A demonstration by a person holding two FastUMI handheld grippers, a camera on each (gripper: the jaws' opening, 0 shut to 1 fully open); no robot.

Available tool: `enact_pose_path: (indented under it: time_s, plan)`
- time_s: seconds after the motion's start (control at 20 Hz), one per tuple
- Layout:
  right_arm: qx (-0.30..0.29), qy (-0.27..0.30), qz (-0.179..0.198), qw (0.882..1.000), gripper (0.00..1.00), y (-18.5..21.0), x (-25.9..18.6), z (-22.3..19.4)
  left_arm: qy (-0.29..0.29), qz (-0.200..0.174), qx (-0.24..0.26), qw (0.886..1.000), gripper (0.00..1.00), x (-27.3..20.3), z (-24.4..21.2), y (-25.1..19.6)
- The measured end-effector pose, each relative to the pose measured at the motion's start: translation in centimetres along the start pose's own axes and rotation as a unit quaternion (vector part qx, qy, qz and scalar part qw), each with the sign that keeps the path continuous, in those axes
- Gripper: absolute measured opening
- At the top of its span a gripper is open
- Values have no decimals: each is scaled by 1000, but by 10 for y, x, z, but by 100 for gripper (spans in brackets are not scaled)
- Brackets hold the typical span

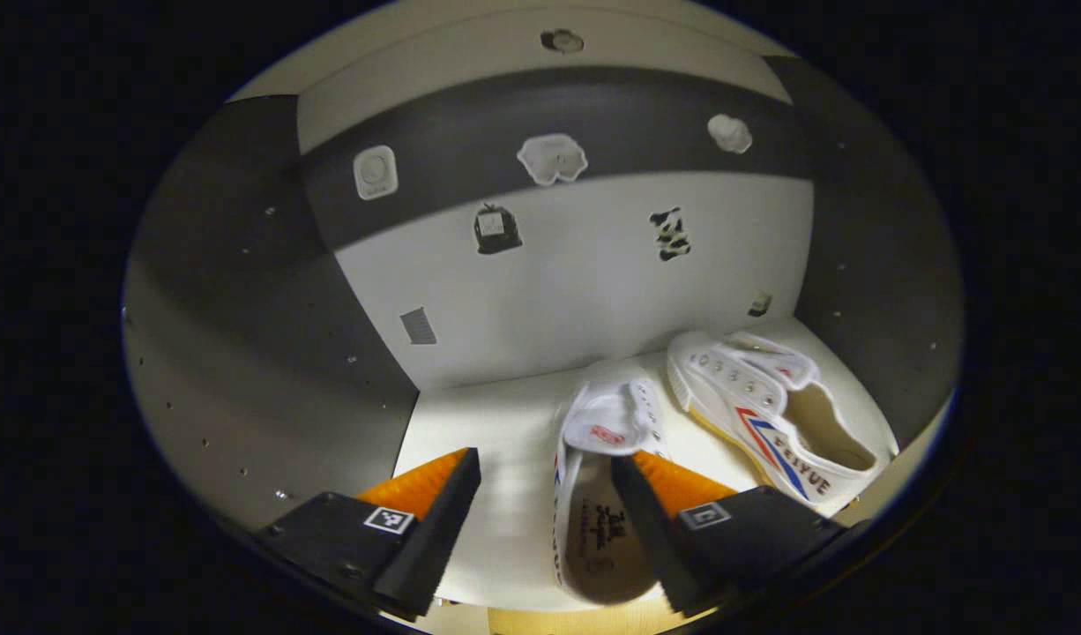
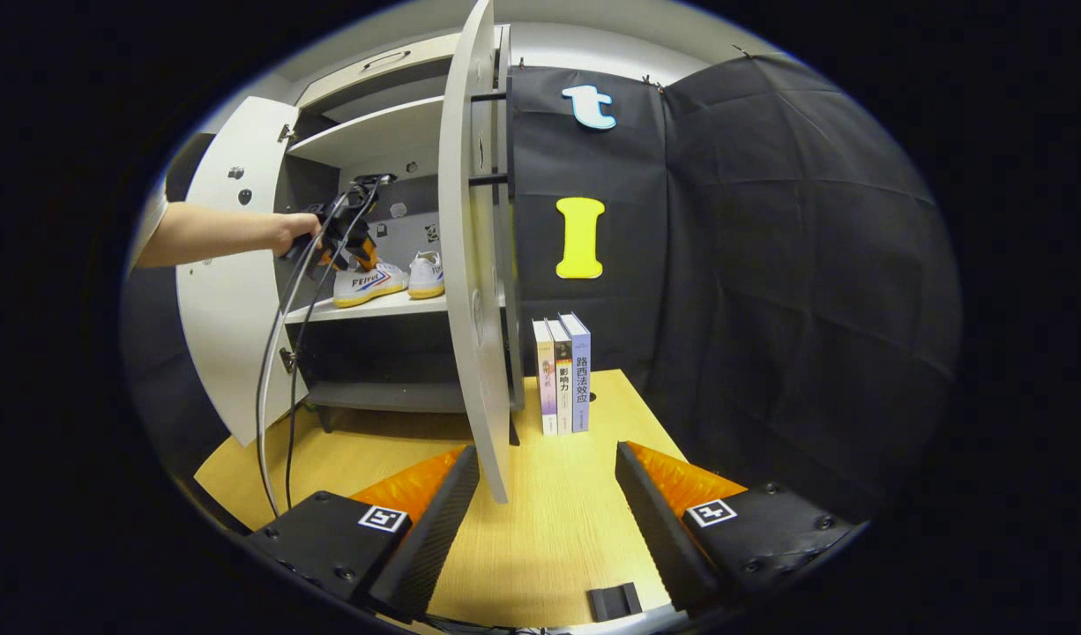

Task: Grab one shoe with the right hand and put it into the shoe cabinet, grab the other shoe with the left hand and put it into the shoe cabinet; then close the right door with the right hand and the left door with the left hand.

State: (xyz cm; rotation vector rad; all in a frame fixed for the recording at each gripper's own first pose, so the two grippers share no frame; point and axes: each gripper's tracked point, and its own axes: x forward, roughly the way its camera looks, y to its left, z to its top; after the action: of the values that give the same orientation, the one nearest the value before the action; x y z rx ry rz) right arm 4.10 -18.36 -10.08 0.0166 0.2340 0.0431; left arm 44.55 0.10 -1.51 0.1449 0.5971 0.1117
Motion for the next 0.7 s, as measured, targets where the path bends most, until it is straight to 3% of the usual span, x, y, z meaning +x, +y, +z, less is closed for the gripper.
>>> enact_pose_path:
  time_s: [0.05, 0.2, 0.5, 0.7]
  plan:
    - [0, -3, -1, 1000, 99, 3, -1, 4, -17, -9, -1, 1000, 98, -16, -1, -2]
    - [-1, -13, -1, 1000, 99, 11, -9, 17, -83, -31, -12, 996, 96, -80, -1, -12]
    - [13, -38, -26, 999, 99, 11, -31, 47, -200, -57, -14, 978, 96, -212, -33, -21]
    - [37, -62, -66, 995, 99, -12, -38, 80, -219, -53, -19, 974, 96, -267, -89, -25]
